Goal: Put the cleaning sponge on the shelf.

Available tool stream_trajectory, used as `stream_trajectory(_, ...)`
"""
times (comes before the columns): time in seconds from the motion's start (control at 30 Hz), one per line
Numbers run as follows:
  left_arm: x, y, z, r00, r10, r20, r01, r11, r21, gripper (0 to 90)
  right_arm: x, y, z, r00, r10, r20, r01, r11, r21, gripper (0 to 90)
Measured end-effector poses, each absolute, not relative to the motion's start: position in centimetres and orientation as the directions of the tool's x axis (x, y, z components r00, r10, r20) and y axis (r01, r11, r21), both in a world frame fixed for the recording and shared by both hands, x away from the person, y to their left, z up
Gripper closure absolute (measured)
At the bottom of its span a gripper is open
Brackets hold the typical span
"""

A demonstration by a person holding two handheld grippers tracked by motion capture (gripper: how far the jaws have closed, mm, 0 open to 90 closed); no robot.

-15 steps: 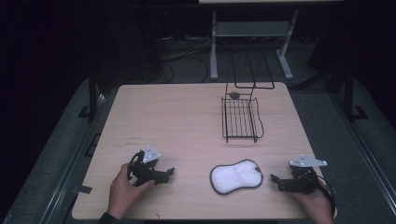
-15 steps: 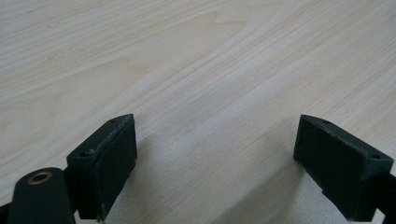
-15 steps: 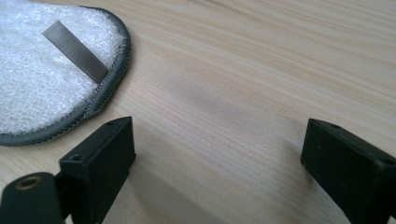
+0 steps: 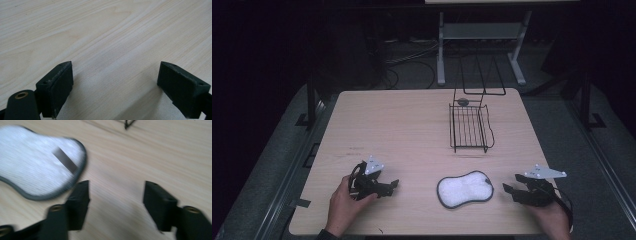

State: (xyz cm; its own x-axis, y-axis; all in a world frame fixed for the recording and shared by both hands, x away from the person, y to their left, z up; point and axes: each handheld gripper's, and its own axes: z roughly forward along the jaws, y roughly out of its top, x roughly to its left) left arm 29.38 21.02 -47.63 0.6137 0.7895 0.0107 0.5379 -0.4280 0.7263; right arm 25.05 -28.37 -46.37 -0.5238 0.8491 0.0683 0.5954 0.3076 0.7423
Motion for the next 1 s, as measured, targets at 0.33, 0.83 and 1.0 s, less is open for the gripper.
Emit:
stream_trajectory(0.33,29.2,21.1,-47.6,0.617,0.787,0.008,0.538,-0.429,0.726,12.5,25.6,-25.8,-45.1,-0.671,0.722,0.168,0.546,0.329,0.770,89.9)
stream_trajectory(0.83,29.2,21.1,-47.6,0.616,0.787,0.008,0.538,-0.429,0.726,12.5,26.2,-22.3,-46.1,-0.742,0.656,0.139,0.521,0.433,0.735,89.9)
stream_trajectory(1.0,29.2,21.1,-47.6,0.617,0.787,0.008,0.538,-0.429,0.726,12.5,25.8,-22.3,-46.0,-0.745,0.650,0.149,0.526,0.435,0.731,89.9)
